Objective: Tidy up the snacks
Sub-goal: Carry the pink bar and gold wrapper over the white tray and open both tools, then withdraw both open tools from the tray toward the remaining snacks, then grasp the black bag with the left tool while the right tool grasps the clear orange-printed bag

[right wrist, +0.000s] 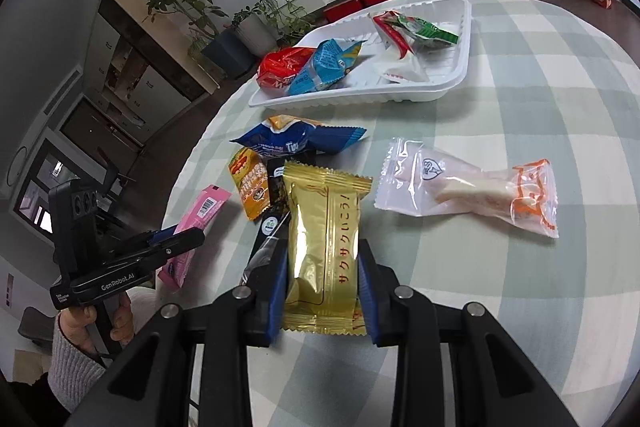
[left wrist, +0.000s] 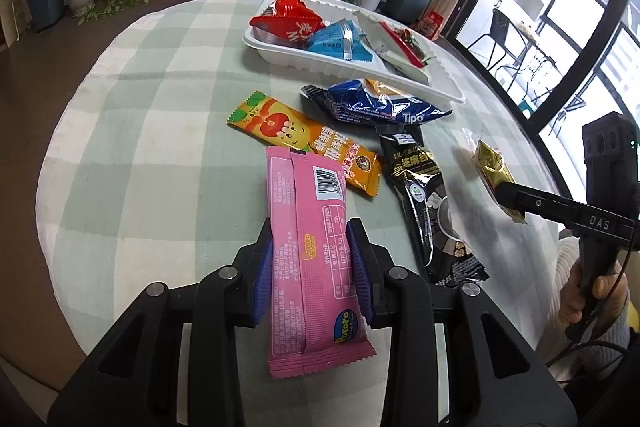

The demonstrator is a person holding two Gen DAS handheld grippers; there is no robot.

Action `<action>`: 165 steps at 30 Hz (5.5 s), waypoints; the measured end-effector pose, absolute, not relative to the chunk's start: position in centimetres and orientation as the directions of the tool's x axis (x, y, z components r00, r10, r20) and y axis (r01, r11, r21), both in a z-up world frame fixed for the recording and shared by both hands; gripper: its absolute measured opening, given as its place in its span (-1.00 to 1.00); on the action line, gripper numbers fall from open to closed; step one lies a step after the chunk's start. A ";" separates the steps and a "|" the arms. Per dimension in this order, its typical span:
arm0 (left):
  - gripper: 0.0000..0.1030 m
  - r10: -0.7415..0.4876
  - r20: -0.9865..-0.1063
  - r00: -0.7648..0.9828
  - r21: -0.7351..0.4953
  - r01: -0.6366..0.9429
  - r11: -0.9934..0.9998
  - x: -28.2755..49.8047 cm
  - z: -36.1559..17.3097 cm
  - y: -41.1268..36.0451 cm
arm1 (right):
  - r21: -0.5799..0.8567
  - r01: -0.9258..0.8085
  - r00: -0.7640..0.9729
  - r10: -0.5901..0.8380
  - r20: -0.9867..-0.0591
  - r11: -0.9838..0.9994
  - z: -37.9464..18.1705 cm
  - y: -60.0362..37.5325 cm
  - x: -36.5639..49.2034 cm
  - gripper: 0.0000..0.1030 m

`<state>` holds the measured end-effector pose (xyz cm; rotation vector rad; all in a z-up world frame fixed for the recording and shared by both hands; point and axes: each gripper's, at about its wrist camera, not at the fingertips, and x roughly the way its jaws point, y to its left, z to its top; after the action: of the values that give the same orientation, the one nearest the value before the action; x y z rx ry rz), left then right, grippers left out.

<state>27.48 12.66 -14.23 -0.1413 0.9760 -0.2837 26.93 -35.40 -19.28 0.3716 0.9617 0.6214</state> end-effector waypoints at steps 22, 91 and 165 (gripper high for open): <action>-0.39 -0.343 -0.731 0.590 -0.278 0.202 0.939 29.7 -9.8 11.7 | 0.597 -0.323 0.471 0.672 -0.572 0.734 -15.9 -37.1 28.9 -0.33; -0.35 -0.347 -0.759 0.550 -0.220 0.284 0.933 52.2 -12.7 -0.6 | 0.414 -0.216 0.600 0.455 -0.658 0.884 -17.4 -39.1 47.3 -0.31; -0.18 -0.334 -0.794 0.508 -0.304 0.144 0.942 29.3 -14.8 4.1 | 0.042 -0.599 0.490 0.408 -0.770 0.799 -19.1 -37.7 29.5 0.35</action>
<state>29.28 4.12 -14.79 -0.2086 0.9986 -0.2908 29.53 -37.75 -19.11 -0.2456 0.8619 0.6191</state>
